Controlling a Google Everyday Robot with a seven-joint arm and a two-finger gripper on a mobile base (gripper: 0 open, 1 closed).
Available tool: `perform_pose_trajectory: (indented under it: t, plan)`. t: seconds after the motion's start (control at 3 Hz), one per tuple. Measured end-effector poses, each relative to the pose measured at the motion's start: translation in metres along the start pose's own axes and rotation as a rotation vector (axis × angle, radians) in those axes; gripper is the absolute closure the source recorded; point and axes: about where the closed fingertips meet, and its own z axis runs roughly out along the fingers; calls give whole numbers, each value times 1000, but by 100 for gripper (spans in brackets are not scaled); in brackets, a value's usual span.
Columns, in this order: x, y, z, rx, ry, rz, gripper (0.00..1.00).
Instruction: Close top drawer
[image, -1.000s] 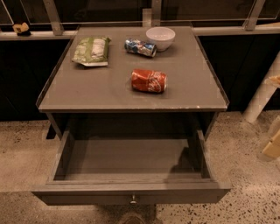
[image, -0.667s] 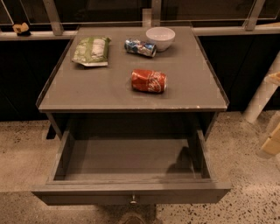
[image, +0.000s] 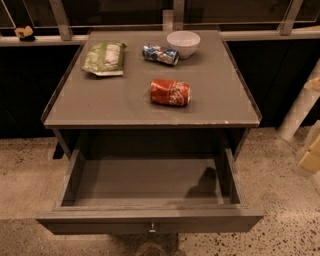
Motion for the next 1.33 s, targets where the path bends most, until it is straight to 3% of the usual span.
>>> perform_pose_trajectory:
  t: [0.33,0.67,1.33]
  plan:
    - [-11,28,-27,53,-4,-35,0]
    - [-16,94,-54,120,-4,-79,0]
    - [-16,94,-54,120,-4,-79,0]
